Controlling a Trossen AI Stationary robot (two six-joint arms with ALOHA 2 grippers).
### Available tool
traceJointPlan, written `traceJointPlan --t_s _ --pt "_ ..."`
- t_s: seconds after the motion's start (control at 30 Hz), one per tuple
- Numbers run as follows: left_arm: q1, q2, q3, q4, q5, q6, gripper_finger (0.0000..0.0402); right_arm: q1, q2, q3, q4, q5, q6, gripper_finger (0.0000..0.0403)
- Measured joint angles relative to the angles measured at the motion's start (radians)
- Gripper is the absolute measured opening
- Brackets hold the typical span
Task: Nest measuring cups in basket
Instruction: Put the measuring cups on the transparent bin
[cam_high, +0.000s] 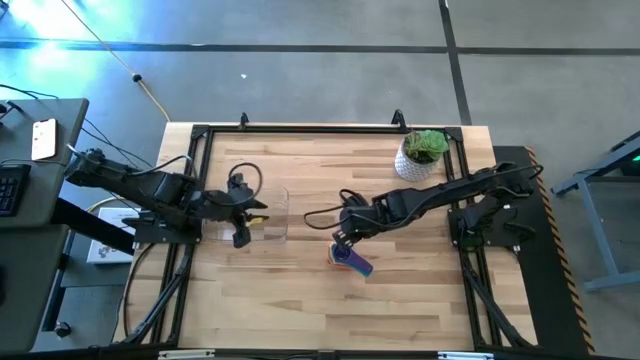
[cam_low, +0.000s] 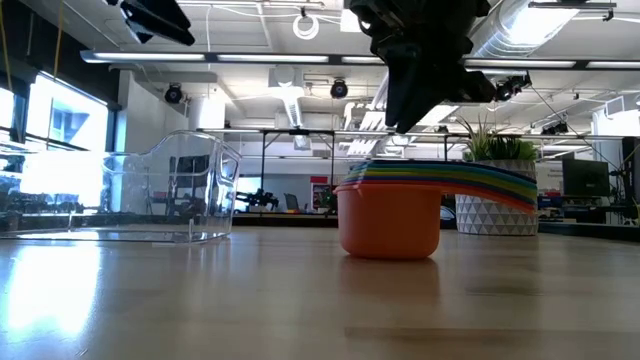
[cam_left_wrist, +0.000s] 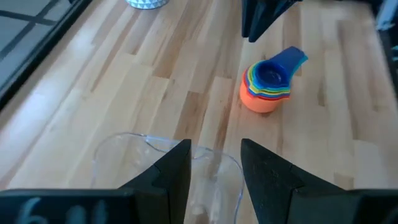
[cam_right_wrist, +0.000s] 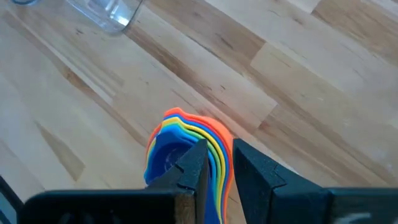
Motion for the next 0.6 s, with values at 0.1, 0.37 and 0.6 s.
traceJointPlan --t_s 0.1,0.37,0.6 --pt "0.0 -0.077 -0.088 0.09 0.017 0.007 0.0131 -0.001 0.0 0.0 0.003 0.0 0.001 0.0067" --pt "0.001 -0.294 -0.274 0.267 0.007 0.019 0.0131 -0.01 0.0 0.0 0.02 -0.015 0.0 0.0067" --pt "0.001 -0.469 -0.411 0.412 0.004 0.128 0.0131 -0.019 0.0 0.0 0.02 -0.039 0.0 0.0067"
